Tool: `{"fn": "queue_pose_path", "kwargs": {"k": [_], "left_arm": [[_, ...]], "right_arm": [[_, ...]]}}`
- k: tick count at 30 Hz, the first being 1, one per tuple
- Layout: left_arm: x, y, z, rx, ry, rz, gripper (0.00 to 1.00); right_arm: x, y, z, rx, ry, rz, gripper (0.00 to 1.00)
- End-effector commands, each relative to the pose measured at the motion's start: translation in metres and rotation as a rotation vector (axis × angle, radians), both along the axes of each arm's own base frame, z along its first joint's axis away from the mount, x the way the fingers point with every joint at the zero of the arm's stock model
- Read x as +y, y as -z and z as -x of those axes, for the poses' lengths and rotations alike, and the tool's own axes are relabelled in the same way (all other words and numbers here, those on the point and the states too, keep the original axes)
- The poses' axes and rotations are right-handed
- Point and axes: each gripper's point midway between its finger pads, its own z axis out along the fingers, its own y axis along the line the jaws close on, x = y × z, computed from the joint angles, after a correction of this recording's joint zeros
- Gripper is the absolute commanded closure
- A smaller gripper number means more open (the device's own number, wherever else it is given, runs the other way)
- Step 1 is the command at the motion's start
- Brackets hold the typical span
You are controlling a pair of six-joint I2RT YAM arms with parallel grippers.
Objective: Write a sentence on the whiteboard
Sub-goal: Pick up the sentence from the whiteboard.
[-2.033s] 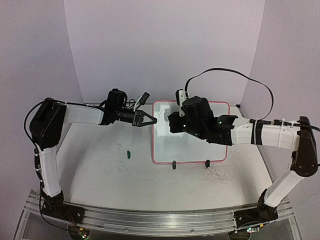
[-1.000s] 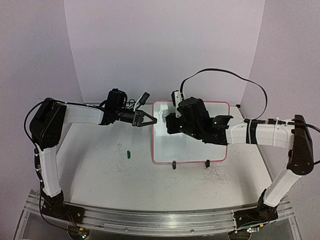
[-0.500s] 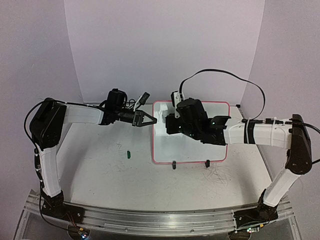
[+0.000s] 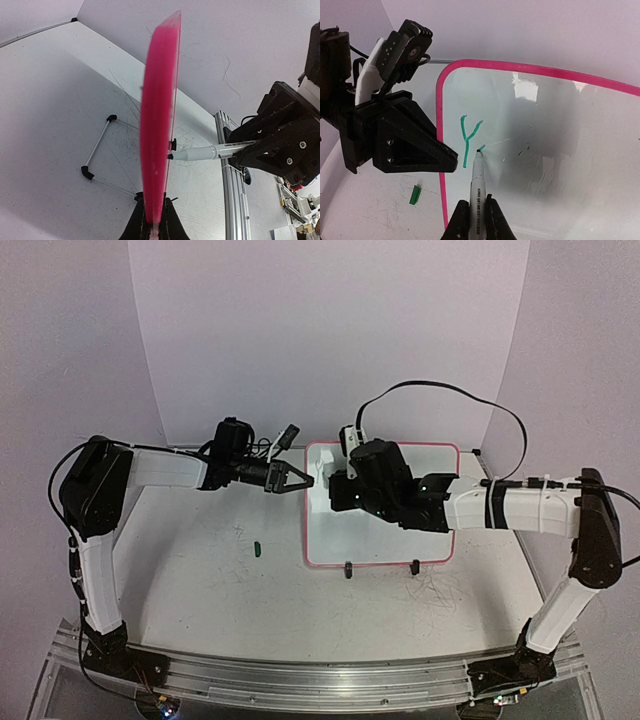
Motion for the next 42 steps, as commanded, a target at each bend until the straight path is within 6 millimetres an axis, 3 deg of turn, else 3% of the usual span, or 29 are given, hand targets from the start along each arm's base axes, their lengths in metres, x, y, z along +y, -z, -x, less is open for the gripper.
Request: {"fn": "queue_pose_path", "kwargs": {"k": [1, 31, 42], "left_arm": [[-0.005, -0.018, 0.009, -0.063, 0.013, 0.016, 1.00], [-0.006, -0.016, 0.010, -0.061, 0.016, 0.014, 1.00], [-0.006, -0.016, 0.011, -0.060, 0.018, 0.014, 1.00]], "right_arm": [[-0.001, 0.000, -0.003, 0.007, 0.023, 0.003, 1.00], [-0.014, 0.021, 0.008, 0.060, 0.035, 0.037, 1.00], [-0.028, 0.011, 0.005, 0.030, 0.103, 0.031, 1.00]]}}
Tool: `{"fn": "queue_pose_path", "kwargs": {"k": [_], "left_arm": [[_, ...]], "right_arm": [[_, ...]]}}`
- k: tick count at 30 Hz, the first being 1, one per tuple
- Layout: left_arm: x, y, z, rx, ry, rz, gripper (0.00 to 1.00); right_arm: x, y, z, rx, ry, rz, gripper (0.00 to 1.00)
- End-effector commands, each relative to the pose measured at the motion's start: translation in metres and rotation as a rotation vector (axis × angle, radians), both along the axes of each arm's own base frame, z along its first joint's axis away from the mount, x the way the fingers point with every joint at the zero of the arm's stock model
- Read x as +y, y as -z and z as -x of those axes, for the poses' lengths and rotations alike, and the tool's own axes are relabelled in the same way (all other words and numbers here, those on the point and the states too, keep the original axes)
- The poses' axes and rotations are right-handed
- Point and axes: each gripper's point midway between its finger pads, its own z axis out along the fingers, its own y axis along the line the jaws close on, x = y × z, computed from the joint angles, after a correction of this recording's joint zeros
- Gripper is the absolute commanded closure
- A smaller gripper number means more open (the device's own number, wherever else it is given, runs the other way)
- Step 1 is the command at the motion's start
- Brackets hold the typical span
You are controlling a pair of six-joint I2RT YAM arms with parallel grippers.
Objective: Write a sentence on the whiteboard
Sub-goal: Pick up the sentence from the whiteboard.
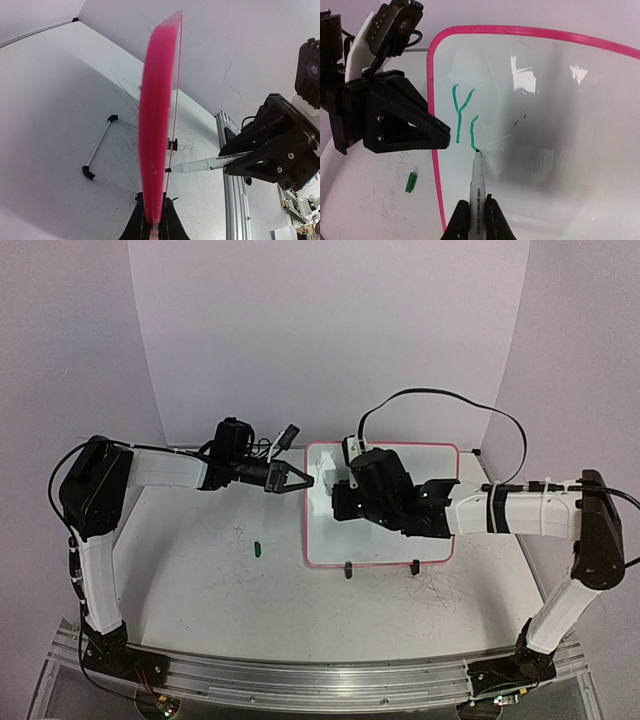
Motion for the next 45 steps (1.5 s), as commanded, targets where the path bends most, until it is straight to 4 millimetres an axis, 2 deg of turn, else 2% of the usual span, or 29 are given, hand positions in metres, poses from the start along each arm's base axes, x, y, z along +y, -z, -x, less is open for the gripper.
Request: {"fn": "queue_pose_path", "kwargs": {"k": [1, 8, 21, 45], "left_arm": [[-0.006, -0.016, 0.012, -0.059, 0.024, 0.016, 1.00], [-0.007, -0.017, 0.013, -0.063, 0.026, 0.017, 1.00], [-0.007, -0.019, 0.014, -0.065, 0.028, 0.019, 1.00], [-0.007, -0.020, 0.014, -0.066, 0.030, 0.021, 1.00]], "right_arm": [[-0.023, -0.009, -0.006, -0.026, 0.093, 0.017, 1.00], [-0.022, -0.022, -0.008, -0.058, 0.100, -0.006, 1.00], [-0.015, -0.029, -0.014, -0.076, 0.095, -0.008, 1.00], [-0.005, -0.027, -0.021, -0.081, 0.082, 0.009, 1.00]]}}
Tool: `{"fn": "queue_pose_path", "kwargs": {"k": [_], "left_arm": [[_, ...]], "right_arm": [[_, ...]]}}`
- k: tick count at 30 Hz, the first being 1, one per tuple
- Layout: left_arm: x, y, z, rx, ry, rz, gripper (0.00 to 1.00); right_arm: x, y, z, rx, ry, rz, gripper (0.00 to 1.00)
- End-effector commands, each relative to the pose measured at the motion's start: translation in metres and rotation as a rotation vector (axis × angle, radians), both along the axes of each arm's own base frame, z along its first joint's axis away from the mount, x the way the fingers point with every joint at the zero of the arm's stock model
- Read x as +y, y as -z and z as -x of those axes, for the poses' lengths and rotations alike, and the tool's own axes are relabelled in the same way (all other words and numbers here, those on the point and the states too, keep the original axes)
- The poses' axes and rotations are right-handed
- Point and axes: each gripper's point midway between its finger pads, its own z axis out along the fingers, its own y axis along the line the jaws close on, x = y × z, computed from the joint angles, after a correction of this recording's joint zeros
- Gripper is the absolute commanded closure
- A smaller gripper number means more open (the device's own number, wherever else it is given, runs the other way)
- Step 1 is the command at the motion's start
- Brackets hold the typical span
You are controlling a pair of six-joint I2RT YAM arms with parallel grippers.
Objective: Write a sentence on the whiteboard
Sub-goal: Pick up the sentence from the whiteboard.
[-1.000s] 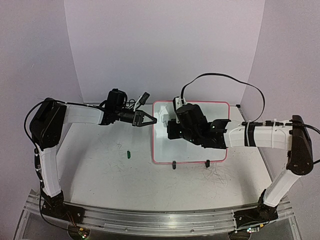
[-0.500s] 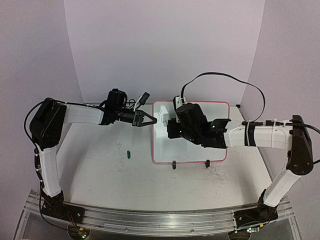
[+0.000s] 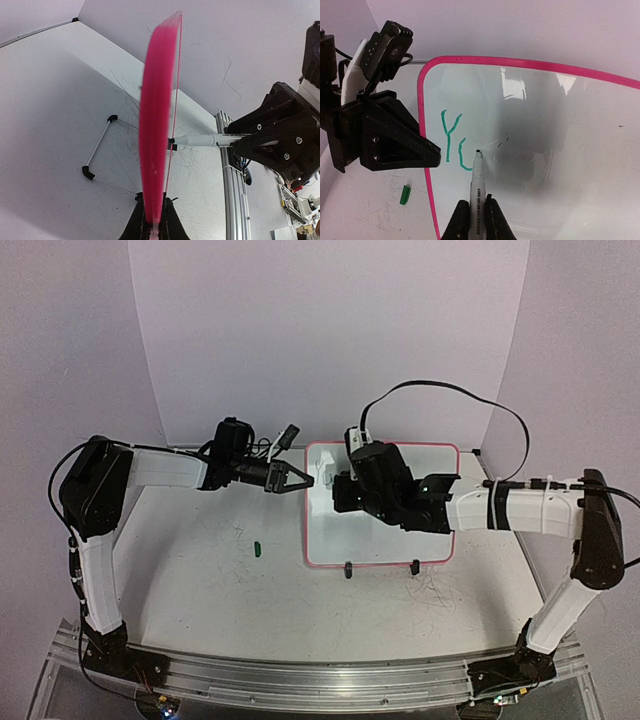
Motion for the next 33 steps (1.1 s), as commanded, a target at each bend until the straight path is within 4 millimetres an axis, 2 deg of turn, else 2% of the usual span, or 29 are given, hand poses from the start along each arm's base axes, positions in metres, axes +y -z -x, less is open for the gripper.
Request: {"fn": "queue_pose_path", "kwargs": {"k": [1, 22, 25, 29, 31, 33], "left_arm": [[-0.007, -0.020, 0.014, -0.066, 0.029, 0.020, 1.00], [-0.007, -0.020, 0.014, -0.068, 0.027, 0.020, 1.00], [-0.007, -0.019, 0.014, -0.067, 0.027, 0.019, 1.00], [-0.007, -0.018, 0.013, -0.067, 0.023, 0.016, 1.00], [-0.006, -0.017, 0.013, -0.068, 0.020, 0.014, 1.00], [-0.006, -0.017, 0.013, -0.068, 0.020, 0.013, 1.00]], "right_arm": [[0.002, -0.010, -0.012, -0.031, 0.027, -0.002, 1.00], [0.012, 0.003, -0.014, -0.009, 0.000, 0.011, 1.00], [0.011, -0.003, -0.013, -0.013, -0.003, 0.000, 1.00], [0.009, -0.027, -0.005, -0.031, -0.033, -0.051, 1.00], [0.000, -0.039, 0.002, -0.052, -0.034, -0.089, 1.00], [-0.008, -0.038, 0.005, -0.062, -0.026, -0.092, 1.00]]}}
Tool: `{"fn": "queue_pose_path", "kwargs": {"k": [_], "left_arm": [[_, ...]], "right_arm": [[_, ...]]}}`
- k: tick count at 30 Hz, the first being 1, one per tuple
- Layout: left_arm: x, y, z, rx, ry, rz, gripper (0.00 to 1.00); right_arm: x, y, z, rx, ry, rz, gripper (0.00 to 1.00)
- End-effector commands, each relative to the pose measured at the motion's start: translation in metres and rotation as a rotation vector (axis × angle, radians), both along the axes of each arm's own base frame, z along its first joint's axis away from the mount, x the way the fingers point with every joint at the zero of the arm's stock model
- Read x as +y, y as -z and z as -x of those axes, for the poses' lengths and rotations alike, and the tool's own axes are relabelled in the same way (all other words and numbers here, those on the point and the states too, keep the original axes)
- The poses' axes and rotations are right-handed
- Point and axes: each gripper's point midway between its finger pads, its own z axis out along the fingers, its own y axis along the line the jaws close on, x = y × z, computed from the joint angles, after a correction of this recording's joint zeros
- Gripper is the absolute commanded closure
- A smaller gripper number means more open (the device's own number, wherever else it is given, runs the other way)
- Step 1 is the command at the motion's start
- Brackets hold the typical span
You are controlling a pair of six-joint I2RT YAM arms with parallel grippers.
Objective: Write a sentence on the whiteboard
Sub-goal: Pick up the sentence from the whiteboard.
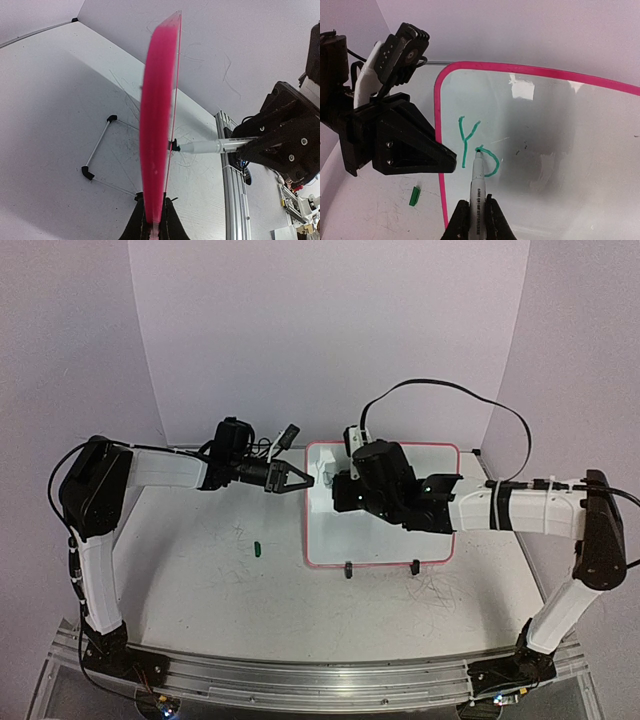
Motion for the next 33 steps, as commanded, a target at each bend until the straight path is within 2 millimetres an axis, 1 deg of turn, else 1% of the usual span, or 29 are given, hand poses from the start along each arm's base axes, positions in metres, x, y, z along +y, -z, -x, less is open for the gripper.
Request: {"fn": "queue_pose_path", "kwargs": {"k": [1, 5, 15, 26, 33], "left_arm": [[-0.006, -0.017, 0.013, -0.067, 0.021, 0.015, 1.00], [-0.006, -0.016, 0.013, -0.064, 0.022, 0.014, 1.00], [-0.006, -0.016, 0.013, -0.067, 0.020, 0.013, 1.00], [-0.006, -0.017, 0.014, -0.070, 0.022, 0.015, 1.00], [-0.006, -0.016, 0.013, -0.067, 0.021, 0.014, 1.00]], "right_arm": [[-0.020, -0.029, 0.005, -0.056, 0.017, -0.059, 1.00], [-0.016, -0.019, 0.003, -0.044, 0.016, -0.046, 1.00], [-0.015, -0.021, -0.005, -0.064, 0.037, -0.034, 1.00], [-0.018, -0.015, -0.010, -0.060, 0.066, -0.017, 1.00], [-0.022, -0.007, -0.009, -0.038, 0.072, -0.001, 1.00]]}}
